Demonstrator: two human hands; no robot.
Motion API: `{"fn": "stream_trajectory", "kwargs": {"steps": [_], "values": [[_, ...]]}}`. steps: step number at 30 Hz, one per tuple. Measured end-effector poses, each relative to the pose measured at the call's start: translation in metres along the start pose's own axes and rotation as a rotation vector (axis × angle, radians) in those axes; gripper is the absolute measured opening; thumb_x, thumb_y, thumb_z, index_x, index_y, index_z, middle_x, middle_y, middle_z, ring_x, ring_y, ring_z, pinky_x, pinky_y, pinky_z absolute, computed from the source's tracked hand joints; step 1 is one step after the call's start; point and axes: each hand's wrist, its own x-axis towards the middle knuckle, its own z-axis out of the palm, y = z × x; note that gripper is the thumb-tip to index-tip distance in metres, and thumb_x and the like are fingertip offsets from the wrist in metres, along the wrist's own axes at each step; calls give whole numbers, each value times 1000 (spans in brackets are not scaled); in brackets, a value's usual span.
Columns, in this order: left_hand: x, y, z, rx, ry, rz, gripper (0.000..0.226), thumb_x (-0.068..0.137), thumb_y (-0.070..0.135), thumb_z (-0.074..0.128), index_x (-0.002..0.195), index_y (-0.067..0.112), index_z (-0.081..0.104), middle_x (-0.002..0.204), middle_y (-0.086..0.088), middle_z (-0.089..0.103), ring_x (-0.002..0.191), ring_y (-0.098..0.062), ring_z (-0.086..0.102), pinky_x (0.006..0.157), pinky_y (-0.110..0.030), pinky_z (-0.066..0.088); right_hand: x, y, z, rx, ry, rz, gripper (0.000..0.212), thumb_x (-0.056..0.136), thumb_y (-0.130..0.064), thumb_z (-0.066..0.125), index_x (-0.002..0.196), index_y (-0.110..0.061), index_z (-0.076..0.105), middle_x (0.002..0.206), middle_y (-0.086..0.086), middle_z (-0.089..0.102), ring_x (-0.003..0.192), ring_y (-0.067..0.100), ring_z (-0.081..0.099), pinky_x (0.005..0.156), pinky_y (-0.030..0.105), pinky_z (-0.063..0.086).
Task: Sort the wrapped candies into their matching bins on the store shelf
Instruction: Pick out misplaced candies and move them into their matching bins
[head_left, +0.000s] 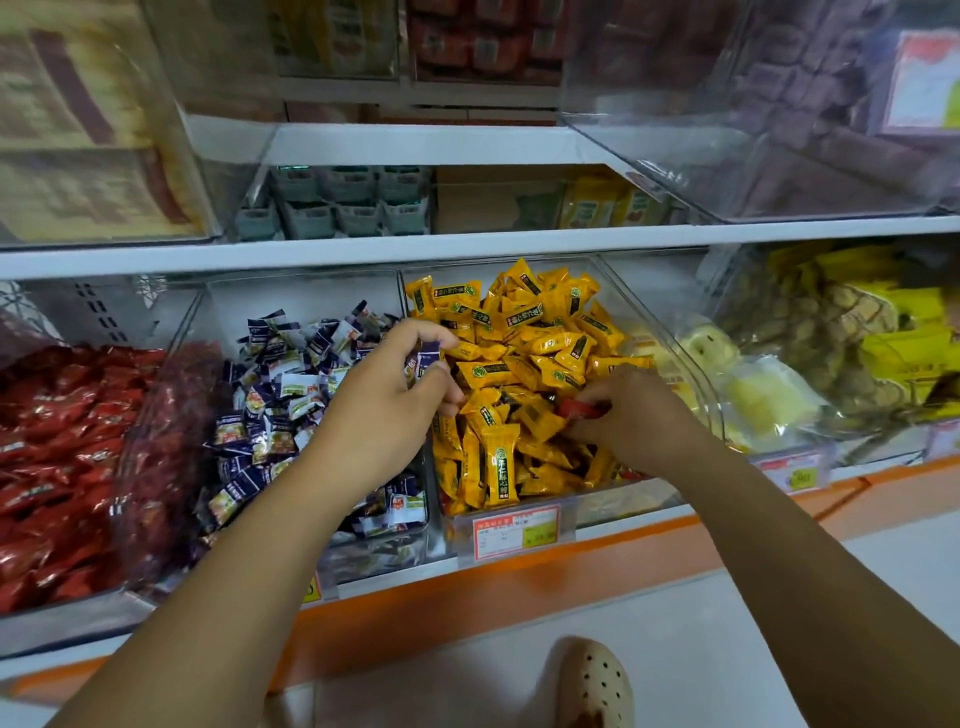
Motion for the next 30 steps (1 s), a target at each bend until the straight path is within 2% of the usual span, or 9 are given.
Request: {"fn": "stream_trajectory", "kwargs": {"steps": [7, 13, 18, 20, 22, 23, 25, 27, 30], "values": [[5, -4, -9, -39, 26, -21, 29, 97, 13, 47, 84, 39, 50, 87, 11, 65, 62, -23, 50, 55, -33, 41, -4, -19, -23, 179, 103, -117, 11, 86, -29, 69, 77, -31, 63, 69, -12, 56, 66, 2, 51, 54, 10, 32], [-1, -10, -36, -51, 92, -79, 16, 97, 21, 49, 93, 35, 55, 67, 14, 55, 52, -15, 38, 53, -26, 34, 3, -61, -7, 257, 42, -194, 27, 91, -28, 63, 118, -27, 65, 100, -10, 53, 89, 8, 51, 69, 10, 36], [-13, -13, -63, 5, -16, -161, 30, 98, 19, 43, 116, 42, 51, 89, -5, 54, 55, -14, 46, 56, -25, 38, 14, -95, 8, 329, 10, -230, 29, 96, -27, 54, 124, -28, 60, 94, -11, 43, 77, 5, 48, 57, 12, 35], [-17, -21, -74, 185, -167, -183, 52, 97, 20, 48, 139, 48, 34, 142, 0, 41, 113, -9, 53, 93, -29, 42, 18, -105, 12, 334, 26, -232, 30, 96, -25, 54, 125, -26, 60, 93, -11, 42, 75, 5, 47, 57, 12, 35], [-21, -28, -83, 323, -197, -169, 67, 95, 26, 56, 146, 50, 20, 157, 19, 12, 144, -4, 7, 115, -34, 11, 19, -114, 16, 348, 26, -258, 31, 95, -23, 56, 126, -26, 60, 93, -11, 42, 75, 4, 45, 59, 9, 37], [-23, -29, -85, 323, -157, -144, 66, 94, 31, 58, 147, 48, 22, 154, 22, 16, 142, -2, 7, 114, -32, 10, 19, -118, 18, 359, 15, -274, 32, 95, -22, 57, 126, -27, 60, 93, -12, 43, 77, 3, 45, 62, 5, 37], [-26, -30, -89, 174, -30, -118, 56, 92, 41, 58, 144, 40, 36, 135, 26, 49, 129, -2, 39, 109, -30, 30, 17, -129, 25, 375, -3, -309, 35, 92, -20, 61, 127, -28, 60, 96, -11, 45, 81, 0, 45, 65, 3, 37], [-30, -26, -87, -52, 25, -143, 46, 89, 40, 60, 134, 32, 51, 101, 20, 71, 95, -1, 65, 83, -26, 52, 15, -142, 34, 391, 11, -370, 39, 89, -16, 65, 126, -26, 61, 93, -13, 45, 79, -2, 46, 66, 5, 37], [-35, -22, -80, -193, 26, -199, 25, 88, 27, 66, 114, 26, 66, 89, 1, 75, 69, -9, 67, 61, -20, 53, 12, -162, 48, 408, 36, -460, 48, 84, -7, 68, 129, -24, 60, 92, -18, 48, 76, -3, 50, 68, 6, 38]]}}
